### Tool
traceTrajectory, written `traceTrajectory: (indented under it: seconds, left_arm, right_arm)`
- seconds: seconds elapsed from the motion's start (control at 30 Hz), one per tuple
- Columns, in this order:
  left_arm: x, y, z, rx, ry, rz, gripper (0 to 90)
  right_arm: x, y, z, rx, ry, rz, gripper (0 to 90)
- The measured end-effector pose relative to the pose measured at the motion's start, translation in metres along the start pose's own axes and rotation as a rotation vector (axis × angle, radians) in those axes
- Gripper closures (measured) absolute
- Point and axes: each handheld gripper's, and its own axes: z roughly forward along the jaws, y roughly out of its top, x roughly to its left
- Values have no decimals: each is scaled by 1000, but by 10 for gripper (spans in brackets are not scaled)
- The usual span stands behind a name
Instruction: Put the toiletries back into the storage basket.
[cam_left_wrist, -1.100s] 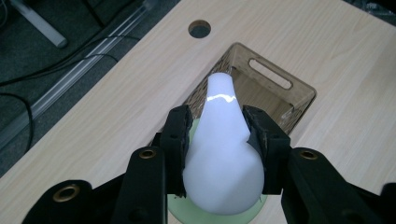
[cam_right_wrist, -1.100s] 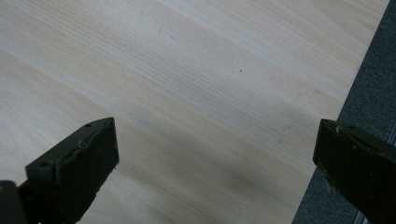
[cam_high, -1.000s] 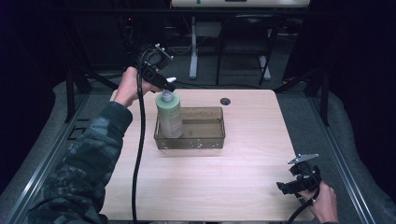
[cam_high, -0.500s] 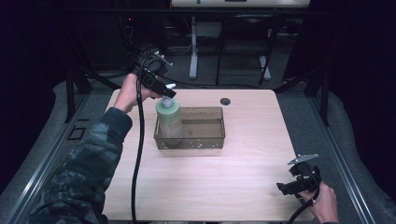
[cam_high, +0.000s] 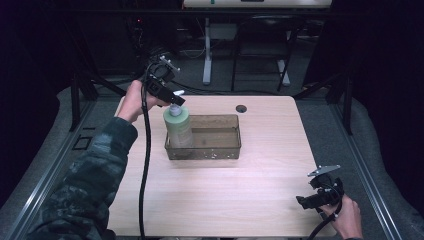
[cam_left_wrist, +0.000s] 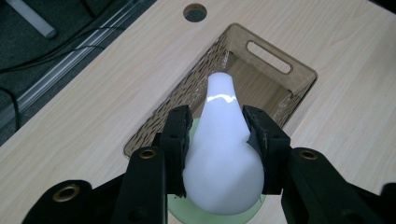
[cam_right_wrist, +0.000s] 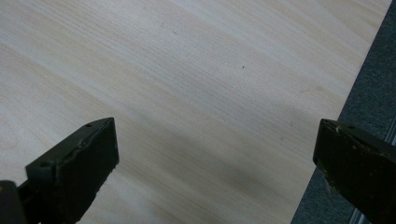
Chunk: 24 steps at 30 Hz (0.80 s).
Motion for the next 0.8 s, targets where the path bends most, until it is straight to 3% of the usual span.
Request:
traceTrajectory:
  seconds: [0.47, 0.8]
  left_arm:
    - [2, -9, 5, 27, -14, -3, 630]
    - [6, -14, 7, -33, -43, -58, 625]
  right_arm:
    - [-1, -1, 0, -3, 0, 1, 0]
    - [-1, -1, -2, -3, -5, 1, 0]
